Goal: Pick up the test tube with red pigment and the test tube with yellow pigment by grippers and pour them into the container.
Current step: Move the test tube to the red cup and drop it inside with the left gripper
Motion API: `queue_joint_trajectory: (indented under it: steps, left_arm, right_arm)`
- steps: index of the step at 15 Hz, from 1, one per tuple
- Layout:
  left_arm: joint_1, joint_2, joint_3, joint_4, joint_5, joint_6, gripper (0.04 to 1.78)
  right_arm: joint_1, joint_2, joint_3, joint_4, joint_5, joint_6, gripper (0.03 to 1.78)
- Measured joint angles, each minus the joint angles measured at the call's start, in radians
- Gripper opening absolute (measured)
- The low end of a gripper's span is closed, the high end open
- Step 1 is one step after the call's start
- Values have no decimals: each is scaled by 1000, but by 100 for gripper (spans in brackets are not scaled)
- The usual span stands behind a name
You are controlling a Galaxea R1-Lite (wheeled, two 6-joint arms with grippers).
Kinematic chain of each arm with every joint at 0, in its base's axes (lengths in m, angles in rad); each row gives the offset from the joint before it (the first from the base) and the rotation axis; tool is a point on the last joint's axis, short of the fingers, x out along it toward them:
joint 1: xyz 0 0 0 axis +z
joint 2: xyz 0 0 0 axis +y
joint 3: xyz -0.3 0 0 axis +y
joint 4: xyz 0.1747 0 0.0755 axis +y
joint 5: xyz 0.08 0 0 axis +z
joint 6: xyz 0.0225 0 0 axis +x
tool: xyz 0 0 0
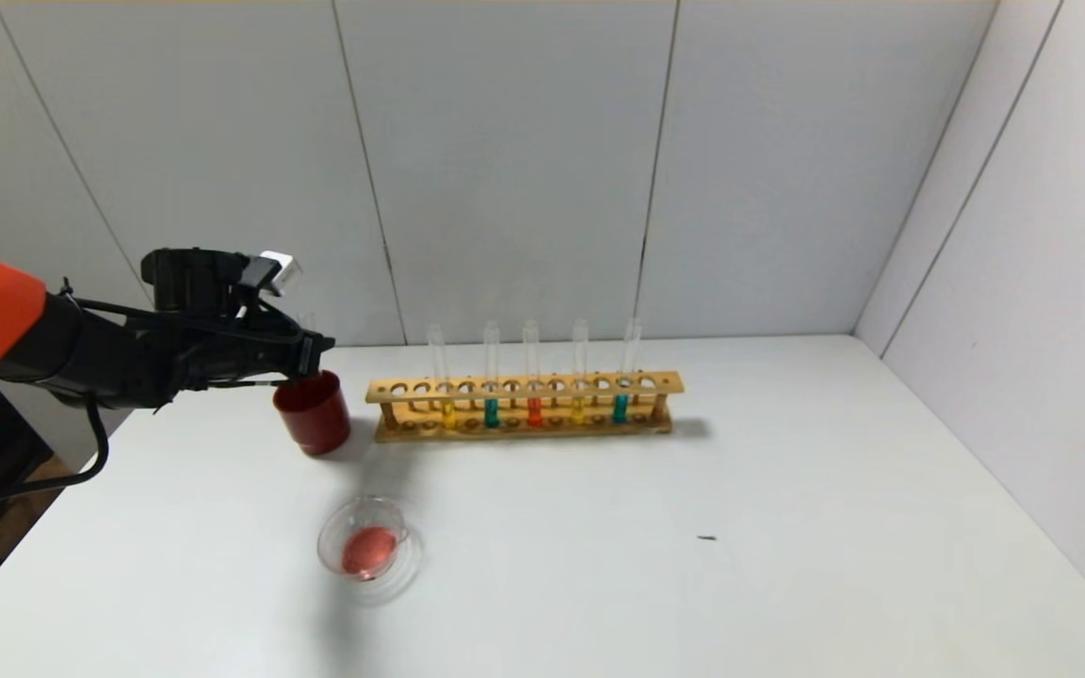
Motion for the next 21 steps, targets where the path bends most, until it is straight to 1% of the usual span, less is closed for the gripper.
queue_joint_trajectory:
  steps: [10,14,21]
  left_arm:
    - [1,32,-3,-2,0,-1,33]
    - [1,54,-3,-54,7,-4,33]
    - [0,60,11,-57,9,-2,33]
  right_arm:
    - [0,0,0,0,0,0,175]
    - [0,0,0,0,0,0,175]
    - [0,0,0,0,0,0,175]
